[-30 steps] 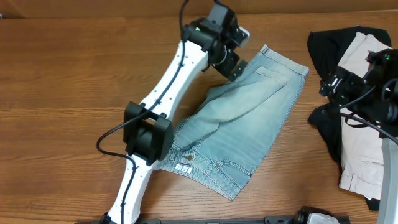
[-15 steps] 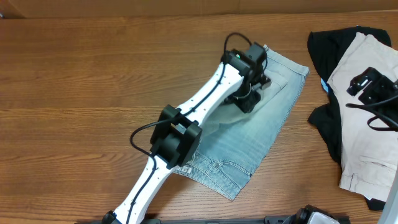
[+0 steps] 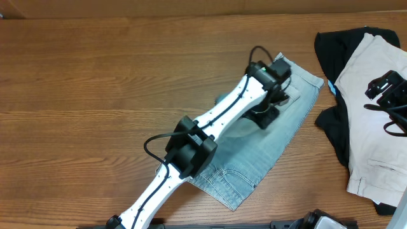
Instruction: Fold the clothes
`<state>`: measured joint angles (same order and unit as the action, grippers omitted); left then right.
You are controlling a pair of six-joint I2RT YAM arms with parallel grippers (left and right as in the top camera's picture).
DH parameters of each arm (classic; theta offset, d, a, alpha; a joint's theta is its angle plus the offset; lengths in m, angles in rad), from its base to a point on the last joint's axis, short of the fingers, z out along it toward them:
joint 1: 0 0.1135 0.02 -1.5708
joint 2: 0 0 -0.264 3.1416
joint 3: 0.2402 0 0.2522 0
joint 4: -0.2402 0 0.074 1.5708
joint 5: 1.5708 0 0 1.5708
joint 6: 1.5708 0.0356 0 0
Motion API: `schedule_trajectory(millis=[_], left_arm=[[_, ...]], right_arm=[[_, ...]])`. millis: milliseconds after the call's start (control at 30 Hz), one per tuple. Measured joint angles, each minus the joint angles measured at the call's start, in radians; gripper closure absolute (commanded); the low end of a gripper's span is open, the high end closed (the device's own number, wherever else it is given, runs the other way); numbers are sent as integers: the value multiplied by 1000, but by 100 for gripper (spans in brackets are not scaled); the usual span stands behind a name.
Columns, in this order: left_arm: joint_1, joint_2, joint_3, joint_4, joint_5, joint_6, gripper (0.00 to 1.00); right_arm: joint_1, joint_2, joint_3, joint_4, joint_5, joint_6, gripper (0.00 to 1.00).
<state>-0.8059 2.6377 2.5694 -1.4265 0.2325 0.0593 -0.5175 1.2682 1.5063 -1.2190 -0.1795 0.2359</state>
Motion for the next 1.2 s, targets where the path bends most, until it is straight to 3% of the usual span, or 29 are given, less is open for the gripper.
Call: schedule_trajectory(millis=[133, 267, 367, 500, 667, 867, 1200], left_arm=[[31, 3, 219, -73, 2, -3, 20], [130, 2, 433, -120, 2, -8, 13], [225, -5, 471, -138, 2, -8, 10], [344, -5, 427, -163, 8, 4, 9], [418, -4, 283, -164, 93, 108, 8], [399, -4, 130, -149, 209, 258, 7], [341, -4, -28, -48, 254, 315, 11]], right_arm=[[0, 0, 0, 0, 0, 0, 0], [0, 0, 0, 0, 0, -1, 0], [0, 0, 0, 0, -1, 0, 0], [0, 0, 0, 0, 0, 0, 0], [0, 0, 0, -1, 0, 0, 0], [0, 0, 0, -1, -1, -1, 0], [0, 0, 0, -8, 0, -1, 0]])
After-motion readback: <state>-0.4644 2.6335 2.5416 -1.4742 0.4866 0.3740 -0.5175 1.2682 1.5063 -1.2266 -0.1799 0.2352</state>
